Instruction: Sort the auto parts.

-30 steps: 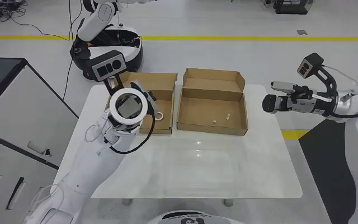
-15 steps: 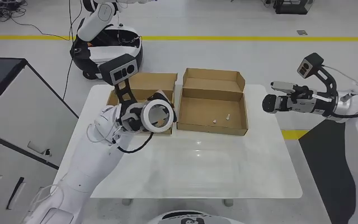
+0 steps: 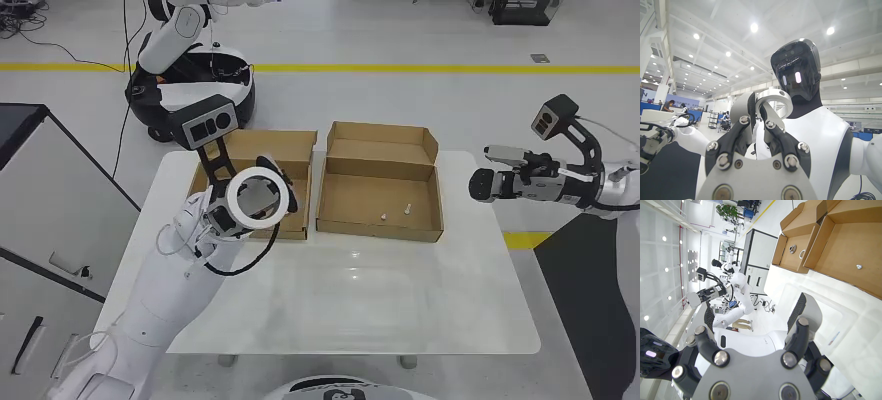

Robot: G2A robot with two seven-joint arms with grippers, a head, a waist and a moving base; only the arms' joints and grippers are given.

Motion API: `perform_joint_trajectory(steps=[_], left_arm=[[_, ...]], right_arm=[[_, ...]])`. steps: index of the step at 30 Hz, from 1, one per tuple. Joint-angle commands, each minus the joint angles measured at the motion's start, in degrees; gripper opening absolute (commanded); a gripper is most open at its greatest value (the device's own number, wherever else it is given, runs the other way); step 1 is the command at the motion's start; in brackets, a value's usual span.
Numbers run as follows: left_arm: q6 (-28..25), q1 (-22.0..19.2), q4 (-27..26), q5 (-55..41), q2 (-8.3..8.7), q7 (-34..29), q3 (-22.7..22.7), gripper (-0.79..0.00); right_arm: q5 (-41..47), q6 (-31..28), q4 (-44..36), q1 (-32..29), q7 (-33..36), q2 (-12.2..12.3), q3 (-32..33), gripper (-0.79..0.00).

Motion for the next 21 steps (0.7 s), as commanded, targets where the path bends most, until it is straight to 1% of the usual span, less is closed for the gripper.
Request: perform_joint_trajectory(steps=[1, 15, 16, 21], left_arm=[[-0.07, 0.01, -0.06, -0.43, -0.06, 0.0, 0.1, -0.785], [-0.07, 0.01, -0.06, -0.43, -0.06, 0.0, 0.1, -0.785], [0.23, 0.09, -0.05, -0.23, -0.06, 0.22, 0.03, -0.785], [5.14, 0.44, 0.36, 6.21, 0.13, 0.0, -1.49, -0.785]], right_arm=[[0.0, 0.0, 0.0, 0.0, 0.0, 0.0, 0.0, 0.0], [0.0, 0.0, 0.0, 0.0, 0.0, 0.0, 0.0, 0.0], [0.0, 0.0, 0.0, 0.0, 0.0, 0.0, 0.0, 0.0], [0.0, 0.0, 0.0, 0.0, 0.0, 0.0, 0.0, 0.0]])
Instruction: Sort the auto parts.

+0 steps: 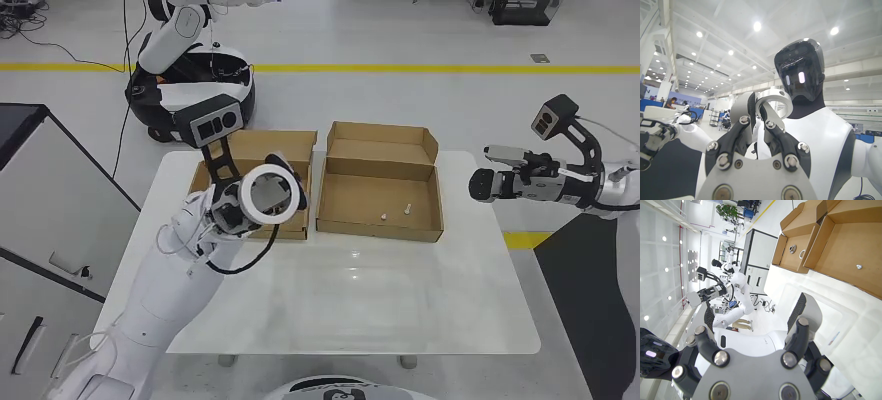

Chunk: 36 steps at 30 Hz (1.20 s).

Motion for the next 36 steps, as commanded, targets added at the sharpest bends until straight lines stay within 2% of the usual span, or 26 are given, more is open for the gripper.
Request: perform_joint_trajectory(steps=[1, 6, 15, 23, 32, 36], left_arm=[[2.05, 0.01, 0.56, 2.61, 0.13, -1.36, -0.21, -0.785], [7.01, 0.09, 2.04, 7.56, 0.61, -6.34, -0.37, -0.785], [12.11, 1.98, 3.25, 14.77, 1.49, -10.98, -1.52, -0.785], [18.07, 0.8, 4.86, 25.07, 2.34, -11.27, -4.72, -0.785], [18.24, 0.59, 4.71, 25.86, 2.4, -11.43, -4.87, -0.785], [23.55, 0.47, 5.91, 32.83, 2.73, -10.02, -5.5, -0.785]], right_arm=[[0.0, 0.0, 0.0, 0.0, 0.0, 0.0, 0.0, 0.0], [0.0, 0.0, 0.0, 0.0, 0.0, 0.0, 0.0, 0.0], [0.0, 0.0, 0.0, 0.0, 0.0, 0.0, 0.0, 0.0], [0.0, 0.0, 0.0, 0.0, 0.0, 0.0, 0.0, 0.0], [0.0, 0.0, 0.0, 0.0, 0.0, 0.0, 0.0, 0.0], [0.0, 0.0, 0.0, 0.0, 0.0, 0.0, 0.0, 0.0]])
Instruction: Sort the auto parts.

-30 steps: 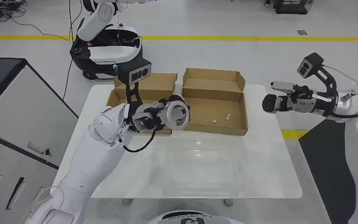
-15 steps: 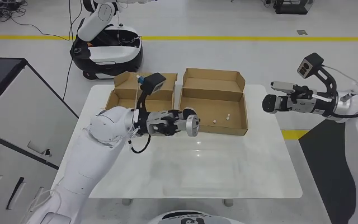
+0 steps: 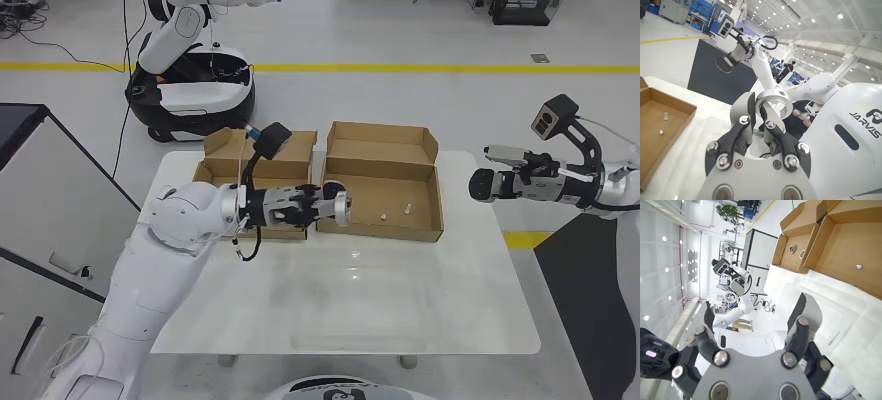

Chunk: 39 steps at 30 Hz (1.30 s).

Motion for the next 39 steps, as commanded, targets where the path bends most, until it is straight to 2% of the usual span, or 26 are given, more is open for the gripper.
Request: perform_joint_trajectory(steps=[1, 5, 14, 24, 39], left_arm=[[3.02, -0.31, 1.21, 4.13, 0.24, -0.18, -0.4, -0.785], [9.17, -1.4, 2.36, 10.75, 0.89, -3.99, -0.81, -0.785], [15.67, -2.83, 5.61, 16.89, 1.78, -6.73, -1.62, -0.785], [16.24, -2.6, 5.57, 18.0, 1.81, -5.79, -1.45, -0.785], [28.71, -8.84, 9.72, 42.5, 3.46, -13.17, -0.08, -0.785]], right_arm=[[0.0, 0.0, 0.0, 0.0, 0.0, 0.0, 0.0, 0.0], [0.0, 0.0, 0.0, 0.0, 0.0, 0.0, 0.0, 0.0], [0.0, 0.0, 0.0, 0.0, 0.0, 0.0, 0.0, 0.0], [0.0, 0.0, 0.0, 0.0, 0.0, 0.0, 0.0, 0.0], [0.0, 0.0, 0.0, 0.0, 0.0, 0.0, 0.0, 0.0]])
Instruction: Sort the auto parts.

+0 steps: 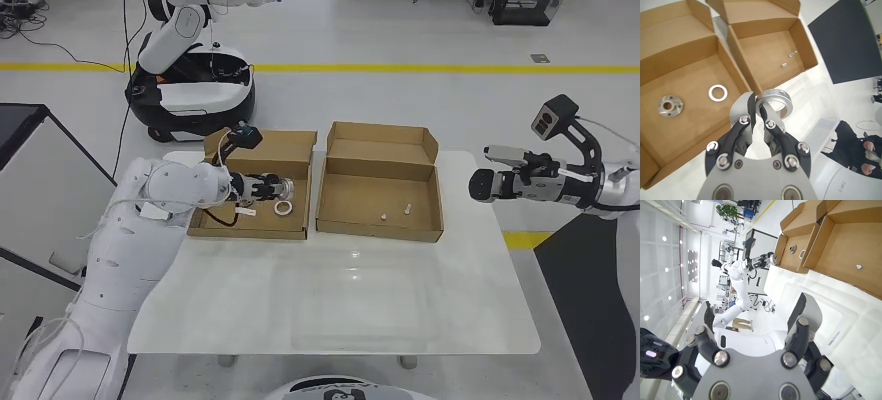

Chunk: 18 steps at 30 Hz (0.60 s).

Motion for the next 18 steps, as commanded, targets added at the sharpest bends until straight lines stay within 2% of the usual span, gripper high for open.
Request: perform_joint_trajectory(steps=[1, 7, 15, 18], left_arm=[[1.63, -0.66, 0.44, 3.53, 0.17, -0.54, 0.2, -0.785], [6.51, -1.96, -0.96, 11.09, 0.4, -2.24, 1.62, -0.785], [6.51, -1.96, -0.96, 11.09, 0.4, -2.24, 1.62, -0.785], [6.84, -1.8, -0.7, 14.25, 0.47, -1.65, 2.46, -0.785]], right_arm=[[0.0, 0.0, 0.0, 0.0, 0.0, 0.0, 0.0, 0.0], [0.0, 0.0, 0.0, 0.0, 0.0, 0.0, 0.0, 0.0], [0.0, 0.0, 0.0, 0.0, 0.0, 0.0, 0.0, 0.0], [0.0, 0.0, 0.0, 0.0, 0.0, 0.0, 0.0, 0.0]])
